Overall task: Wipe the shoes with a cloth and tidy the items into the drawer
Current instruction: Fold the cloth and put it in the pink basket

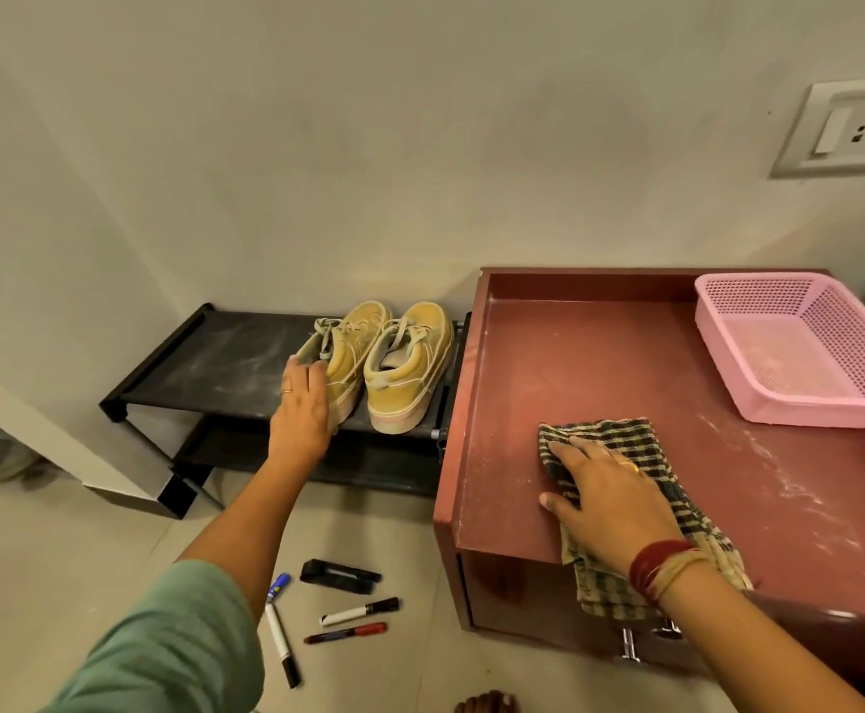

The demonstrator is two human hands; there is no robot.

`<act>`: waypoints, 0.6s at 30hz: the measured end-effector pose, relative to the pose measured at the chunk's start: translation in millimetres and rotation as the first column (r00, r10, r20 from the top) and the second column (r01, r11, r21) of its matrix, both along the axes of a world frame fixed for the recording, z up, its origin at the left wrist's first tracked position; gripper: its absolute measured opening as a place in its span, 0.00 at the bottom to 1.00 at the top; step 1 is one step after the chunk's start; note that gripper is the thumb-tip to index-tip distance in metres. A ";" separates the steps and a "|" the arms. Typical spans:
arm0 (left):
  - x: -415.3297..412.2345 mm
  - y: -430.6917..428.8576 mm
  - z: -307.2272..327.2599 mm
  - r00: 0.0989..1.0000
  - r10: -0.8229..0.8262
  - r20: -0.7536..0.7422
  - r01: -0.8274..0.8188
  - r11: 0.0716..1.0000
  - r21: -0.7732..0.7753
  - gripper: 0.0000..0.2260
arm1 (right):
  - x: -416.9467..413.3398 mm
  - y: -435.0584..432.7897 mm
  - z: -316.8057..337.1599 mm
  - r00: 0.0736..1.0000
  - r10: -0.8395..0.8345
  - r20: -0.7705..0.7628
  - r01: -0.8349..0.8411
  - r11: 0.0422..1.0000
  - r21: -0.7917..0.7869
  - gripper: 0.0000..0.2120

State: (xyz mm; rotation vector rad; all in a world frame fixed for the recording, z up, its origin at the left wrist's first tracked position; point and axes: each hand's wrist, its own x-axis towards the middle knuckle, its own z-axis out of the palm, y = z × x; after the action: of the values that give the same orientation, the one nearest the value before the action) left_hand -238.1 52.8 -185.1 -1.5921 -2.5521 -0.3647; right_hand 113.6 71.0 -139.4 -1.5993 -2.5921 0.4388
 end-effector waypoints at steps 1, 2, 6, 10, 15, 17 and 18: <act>-1.1 -0.7 1.9 1.000 -0.007 0.003 0.007 1.000 -0.001 0.32 | -0.5 0.1 0.9 1.000 -0.005 -0.017 0.005 0.999 0.034 0.27; -1.5 -2.0 4.3 1.000 -0.014 0.001 0.014 1.000 -0.001 0.31 | -0.2 -0.2 1.5 0.999 -0.009 -0.034 0.011 0.998 0.058 0.25; 11.5 -13.0 19.8 0.999 -0.020 -0.037 0.020 1.000 0.011 0.32 | 5.8 0.7 2.6 0.985 -0.065 -0.158 0.070 0.997 0.030 0.18; 42.8 -27.9 44.3 0.990 -0.109 -0.094 0.123 0.979 0.162 0.25 | 19.4 6.6 15.5 0.865 -0.222 -0.450 0.220 0.974 -0.057 0.09; 109.9 -55.9 85.9 0.967 -0.235 -0.096 0.254 0.886 0.387 0.20 | 51.3 2.7 31.6 0.735 -0.292 -0.612 0.314 0.946 -0.074 0.06; 142.5 -64.4 96.9 0.955 -0.287 -0.071 0.289 0.855 0.430 0.19 | 64.2 1.0 30.9 0.735 -0.325 -0.595 0.343 0.935 -0.087 0.04; 158.7 -67.4 101.0 0.950 -0.307 -0.051 0.297 0.848 0.439 0.18 | 69.7 1.6 28.6 0.734 -0.340 -0.588 0.352 0.931 -0.100 0.04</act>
State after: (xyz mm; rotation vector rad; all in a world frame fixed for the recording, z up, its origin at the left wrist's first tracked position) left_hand -79.5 -14.6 -84.0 -1.7931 -2.0143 -0.9236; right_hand 183.3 72.5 -110.8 -1.5598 -1.7789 0.7392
